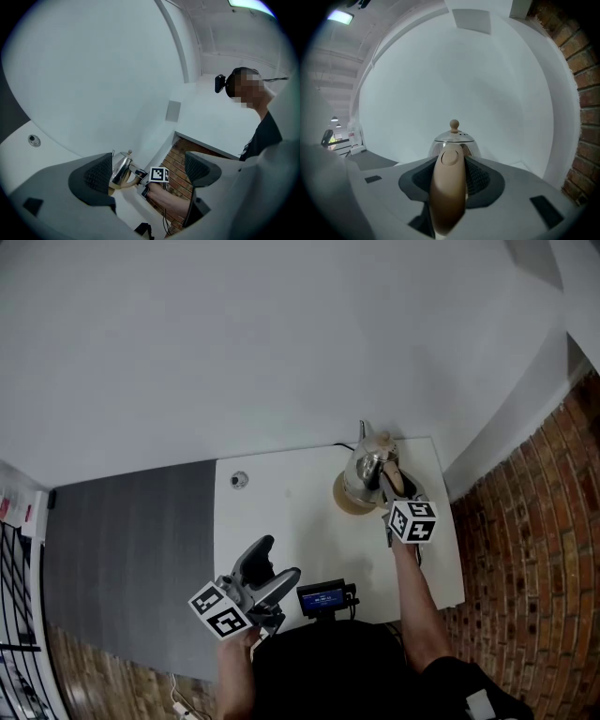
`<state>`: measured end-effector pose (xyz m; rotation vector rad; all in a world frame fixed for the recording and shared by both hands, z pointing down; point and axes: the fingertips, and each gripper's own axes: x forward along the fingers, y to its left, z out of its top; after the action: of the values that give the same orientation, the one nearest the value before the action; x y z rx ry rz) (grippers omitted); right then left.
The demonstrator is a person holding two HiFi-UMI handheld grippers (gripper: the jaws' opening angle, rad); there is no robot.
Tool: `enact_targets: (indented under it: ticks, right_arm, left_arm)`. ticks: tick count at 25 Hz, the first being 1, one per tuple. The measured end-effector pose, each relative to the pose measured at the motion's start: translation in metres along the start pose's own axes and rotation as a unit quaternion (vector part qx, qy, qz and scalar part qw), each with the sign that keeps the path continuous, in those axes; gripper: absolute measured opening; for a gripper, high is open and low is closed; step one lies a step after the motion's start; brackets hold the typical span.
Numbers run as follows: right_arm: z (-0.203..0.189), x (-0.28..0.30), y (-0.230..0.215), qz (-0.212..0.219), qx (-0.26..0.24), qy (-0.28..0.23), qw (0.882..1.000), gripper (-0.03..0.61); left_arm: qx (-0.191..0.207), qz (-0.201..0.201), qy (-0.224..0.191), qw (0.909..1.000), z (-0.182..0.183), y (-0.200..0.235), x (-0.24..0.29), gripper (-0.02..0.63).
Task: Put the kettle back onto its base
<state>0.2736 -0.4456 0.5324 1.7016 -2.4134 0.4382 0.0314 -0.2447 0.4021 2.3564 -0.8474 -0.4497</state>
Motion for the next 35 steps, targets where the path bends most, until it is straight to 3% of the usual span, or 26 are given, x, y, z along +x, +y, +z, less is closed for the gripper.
enact_targets:
  ticks: [15, 35]
  right_arm:
    - [-0.017, 0.011, 0.02, -0.018, -0.057, 0.001, 0.998, 0.156]
    - [-0.029, 0.003, 0.038, -0.031, -0.076, -0.002, 0.997, 0.156]
  left_arm:
    - [-0.002, 0.003, -0.001, 1.0, 0.0, 0.001, -0.003, 0.489]
    - [-0.005, 0.007, -0.006, 0.9999, -0.001, 0.005, -0.009, 0.488]
